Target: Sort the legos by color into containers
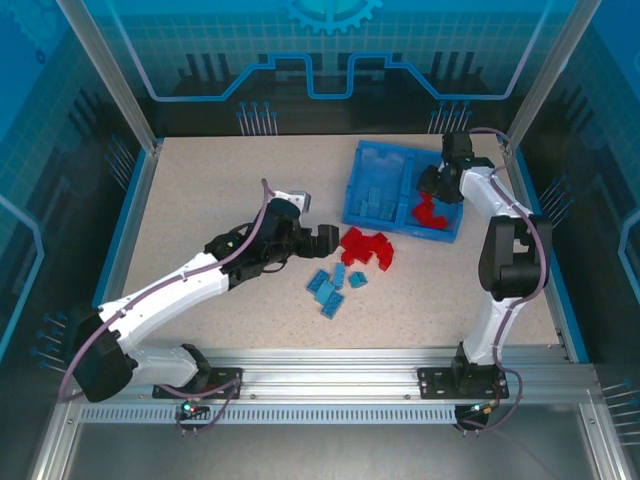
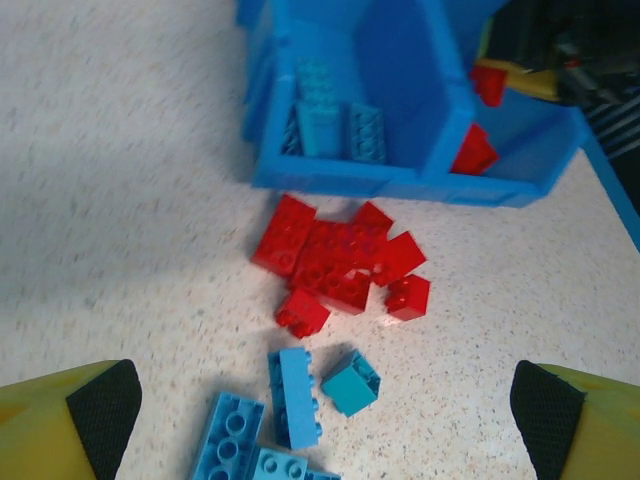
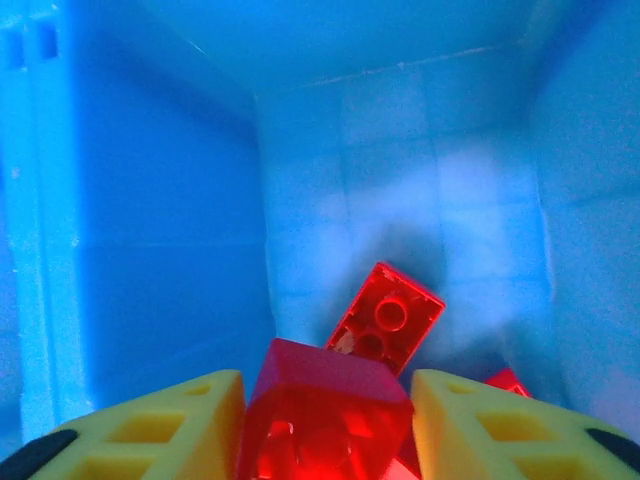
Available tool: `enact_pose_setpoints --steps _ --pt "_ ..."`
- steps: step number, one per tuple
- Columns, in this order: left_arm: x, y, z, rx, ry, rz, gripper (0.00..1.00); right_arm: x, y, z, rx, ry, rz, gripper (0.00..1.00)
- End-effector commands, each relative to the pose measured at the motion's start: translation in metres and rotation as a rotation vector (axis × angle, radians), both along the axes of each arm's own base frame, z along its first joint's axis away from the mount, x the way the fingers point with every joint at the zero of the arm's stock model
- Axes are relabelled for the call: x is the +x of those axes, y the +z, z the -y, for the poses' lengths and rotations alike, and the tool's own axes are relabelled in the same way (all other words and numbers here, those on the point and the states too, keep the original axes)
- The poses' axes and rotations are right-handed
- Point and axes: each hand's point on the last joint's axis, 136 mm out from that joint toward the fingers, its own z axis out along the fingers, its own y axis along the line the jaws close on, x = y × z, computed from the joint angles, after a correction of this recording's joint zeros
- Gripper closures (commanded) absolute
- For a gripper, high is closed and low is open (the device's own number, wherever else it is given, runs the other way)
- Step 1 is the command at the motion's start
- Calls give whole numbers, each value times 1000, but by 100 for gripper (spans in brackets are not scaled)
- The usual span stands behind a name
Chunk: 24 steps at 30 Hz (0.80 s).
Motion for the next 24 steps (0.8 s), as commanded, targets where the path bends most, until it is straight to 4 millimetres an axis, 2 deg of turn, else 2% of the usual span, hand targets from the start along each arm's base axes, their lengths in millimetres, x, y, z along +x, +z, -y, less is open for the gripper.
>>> enact_pose_setpoints --steps 1,7,10,15,19,21,24 --pt "-2 -19 -13 -2 149 -127 2 7 23 10 -7 -26 37 47" --pt "-11 -53 -17 110 168 -280 10 -7 60 10 3 -9 85 45" --pt "-16 -70 -13 132 168 -345 15 -25 81 0 56 8 102 43" --pt "-25 -98 -19 194 232 -435 18 -82 116 -56 231 181 99 31" --pt "-22 -114 -21 261 231 -452 19 -132 117 -91 248 296 78 27" --pt "-19 -120 -12 266 178 -455 20 -153 114 -100 255 322 55 25" --pt "-16 -131 4 249 110 -495 19 -176 108 -107 268 352 24 24"
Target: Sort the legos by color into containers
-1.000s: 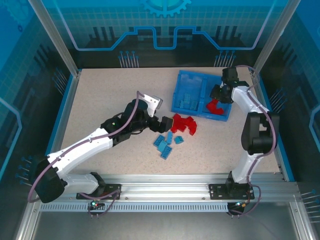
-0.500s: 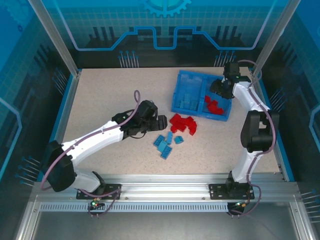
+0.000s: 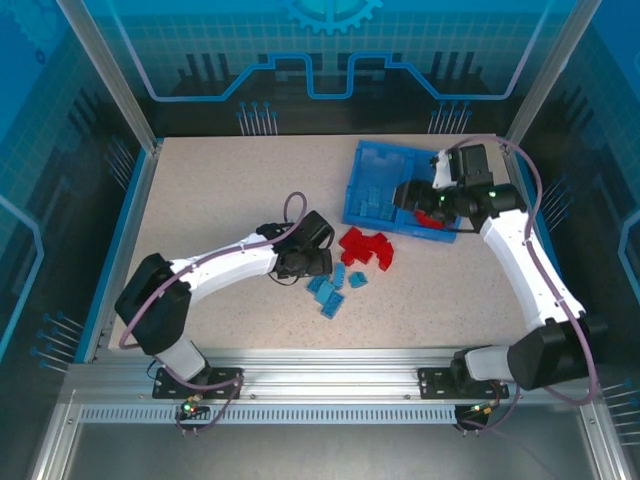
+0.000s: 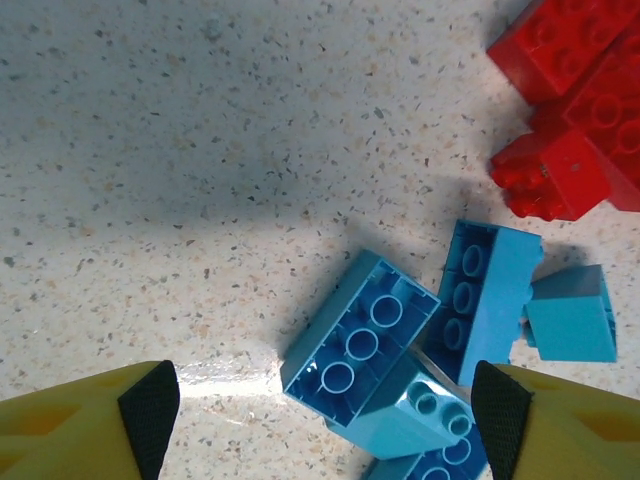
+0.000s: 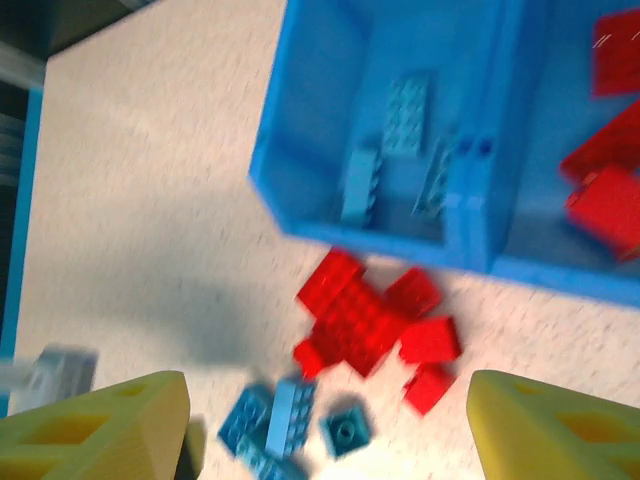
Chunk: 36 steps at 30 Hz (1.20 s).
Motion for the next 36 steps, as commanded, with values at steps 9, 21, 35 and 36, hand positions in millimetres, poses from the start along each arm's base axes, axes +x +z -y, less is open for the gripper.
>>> enact_pose_setpoints --steps 9,21,35,36 --pt "11 -31 24 -19 -86 -128 21 -59 -23 4 -22 38 -123 21" --pt "4 -54 29 -54 -168 -230 26 -81 -25 12 -48 34 -128 18" --pt "2 -61 -8 95 -38 -216 59 -94 -14 13 -54 69 -97 16" --pt "4 -59 -7 87 -29 -209 61 -94 -13 12 -52 76 -96 17"
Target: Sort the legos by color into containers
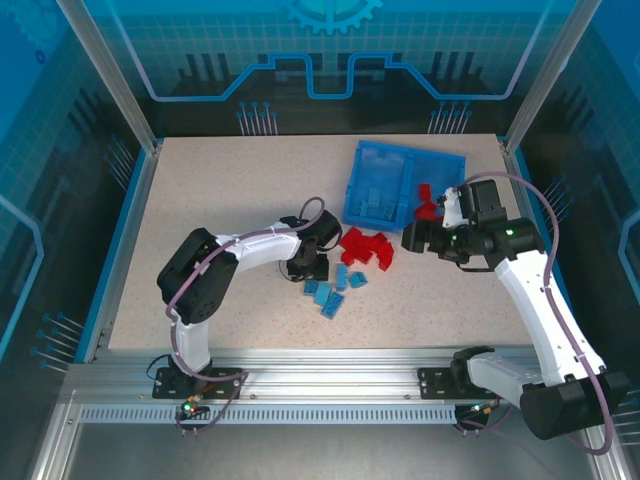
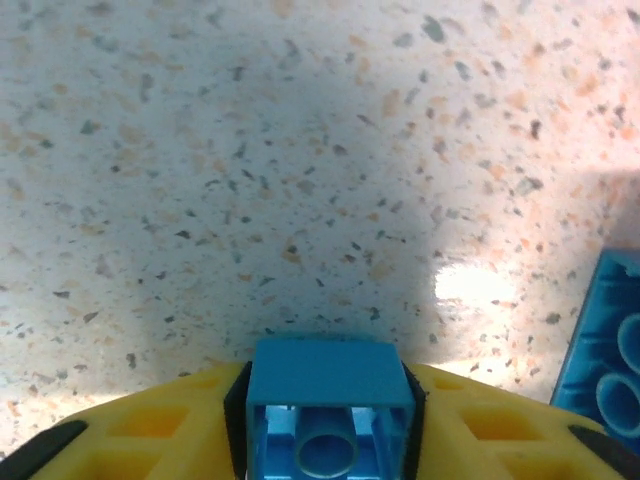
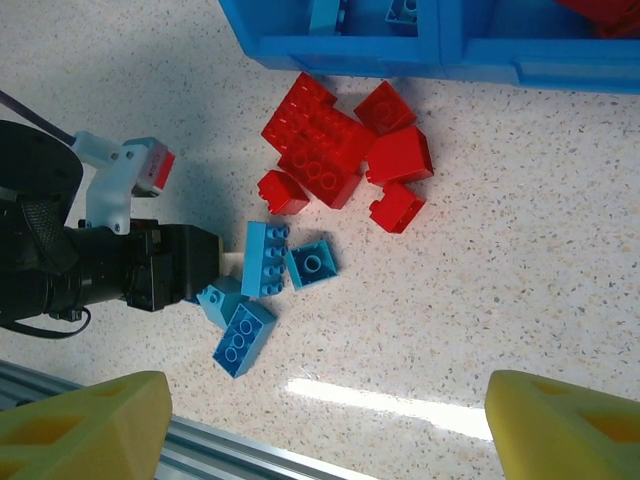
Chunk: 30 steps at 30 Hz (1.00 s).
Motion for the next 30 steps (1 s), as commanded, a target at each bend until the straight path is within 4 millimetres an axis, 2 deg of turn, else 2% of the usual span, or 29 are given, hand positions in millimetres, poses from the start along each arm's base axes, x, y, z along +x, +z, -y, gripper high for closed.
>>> enact_pose_setpoints --steps 1,4,6,8,10,13,16,18,22,26,30 --pt "0 8 -10 14 61 14 62 -9 6 -5 7 49 4 16" --pt "9 28 -9 1 65 73 67 -10 18 -21 81 136 44 16" --pt "19 52 -8 -8 56 140 70 -13 29 -35 152 202 80 17" --pt "33 88 -1 -46 30 229 71 -16 37 -43 200 243 108 17" --pt "48 129 17 -109 -26 335 71 -18 43 -47 227 259 128 17" --pt "68 186 55 -201 -139 488 71 -14 50 -47 232 245 161 17" --pt "92 222 90 -254 -219 609 70 -7 53 -40 199 200 189 17" --pt "113 232 105 -258 -228 671 70 -5 51 -34 168 169 190 16" --pt "162 229 131 -208 -224 777 70 -5 41 -22 109 112 158 16" --pt "202 207 157 -183 -237 821 70 -9 41 -21 112 110 153 16" --pt "230 177 168 -179 -212 807 70 -14 41 -18 102 98 161 16"
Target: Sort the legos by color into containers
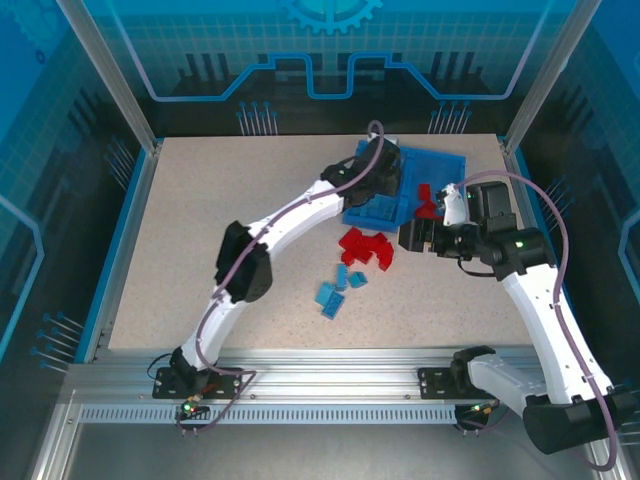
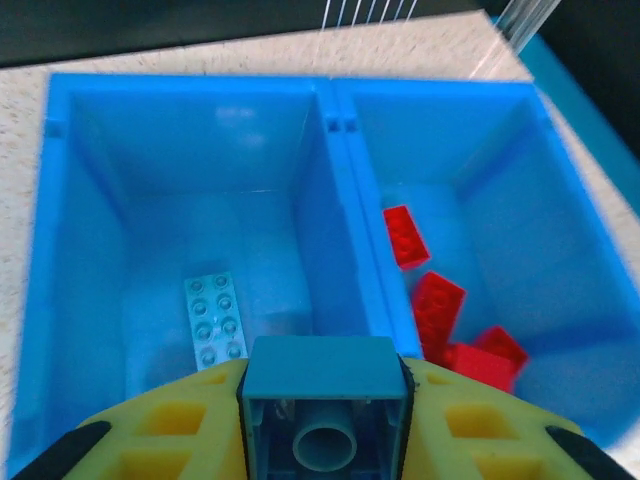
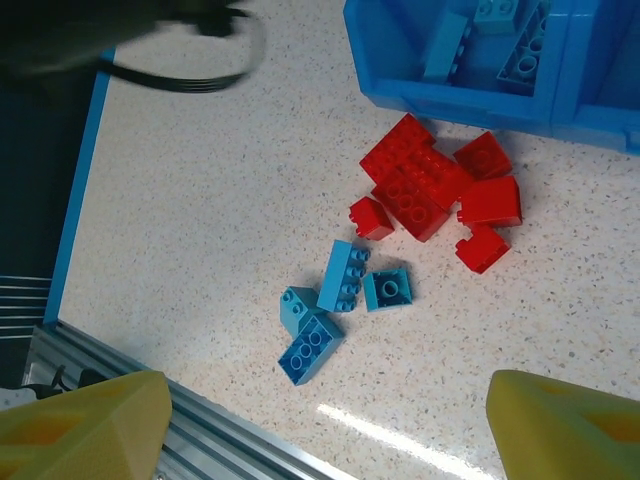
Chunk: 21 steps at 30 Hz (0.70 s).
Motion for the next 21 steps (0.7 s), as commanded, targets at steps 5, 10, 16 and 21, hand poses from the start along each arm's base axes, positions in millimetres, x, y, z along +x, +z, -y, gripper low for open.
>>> enact_pose_setpoints --steps 5,10,16,21 --pt "37 -34 -5 16 54 6 67 -12 6 7 -22 -28 19 16" --pt "35 -46 0 0 11 -32 54 -10 6 9 -32 -31 24 16" --pt "28 -6 8 -51 -49 13 41 -8 2 8 -42 -27 3 16" --pt "11 66 -1 -110 -79 92 41 -11 -11 10 -55 -26 -34 16"
